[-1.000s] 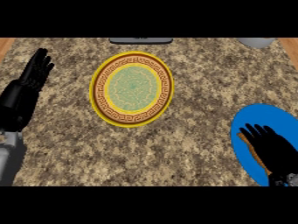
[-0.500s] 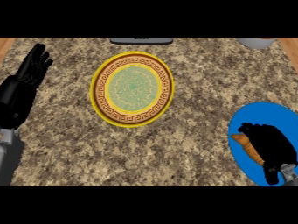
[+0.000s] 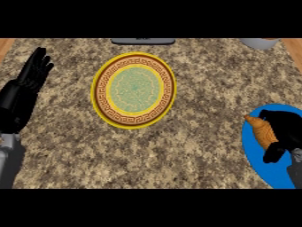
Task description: Pick the croissant from the plate and place it in the plate
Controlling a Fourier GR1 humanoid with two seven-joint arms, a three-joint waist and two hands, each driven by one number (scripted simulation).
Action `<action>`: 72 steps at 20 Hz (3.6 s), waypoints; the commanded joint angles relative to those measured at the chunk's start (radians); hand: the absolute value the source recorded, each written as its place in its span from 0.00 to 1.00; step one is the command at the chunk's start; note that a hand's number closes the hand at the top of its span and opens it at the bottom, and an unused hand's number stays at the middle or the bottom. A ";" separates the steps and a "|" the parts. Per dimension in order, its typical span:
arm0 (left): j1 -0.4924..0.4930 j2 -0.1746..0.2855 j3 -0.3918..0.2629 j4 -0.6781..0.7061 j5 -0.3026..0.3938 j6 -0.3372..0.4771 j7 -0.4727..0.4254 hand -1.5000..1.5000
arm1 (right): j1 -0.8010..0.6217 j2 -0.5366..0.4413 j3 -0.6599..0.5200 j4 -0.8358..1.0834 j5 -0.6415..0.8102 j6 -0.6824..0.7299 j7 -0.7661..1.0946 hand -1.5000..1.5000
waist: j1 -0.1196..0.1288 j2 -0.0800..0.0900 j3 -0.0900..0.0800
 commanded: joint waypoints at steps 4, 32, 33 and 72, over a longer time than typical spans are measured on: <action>-0.044 -0.024 0.000 0.012 -0.029 0.017 0.035 0.50 | -0.052 0.046 -0.100 0.030 0.001 -0.143 0.005 1.00 | -0.004 0.002 0.006; 0.012 -0.054 0.020 -0.012 -0.053 -0.030 0.002 0.50 | -0.555 0.487 0.077 -0.101 -0.243 -0.067 0.153 1.00 | 0.018 0.006 0.005; -0.020 -0.061 0.006 -0.049 -0.054 -0.019 0.075 0.50 | -0.549 0.488 0.064 -0.107 -0.282 -0.051 0.145 1.00 | 0.011 0.004 0.005; -0.079 -0.111 -0.023 -0.026 -0.064 -0.055 0.051 0.50 | -0.951 0.491 0.160 0.765 -1.122 -0.686 -0.272 0.00 | 0.102 0.023 0.007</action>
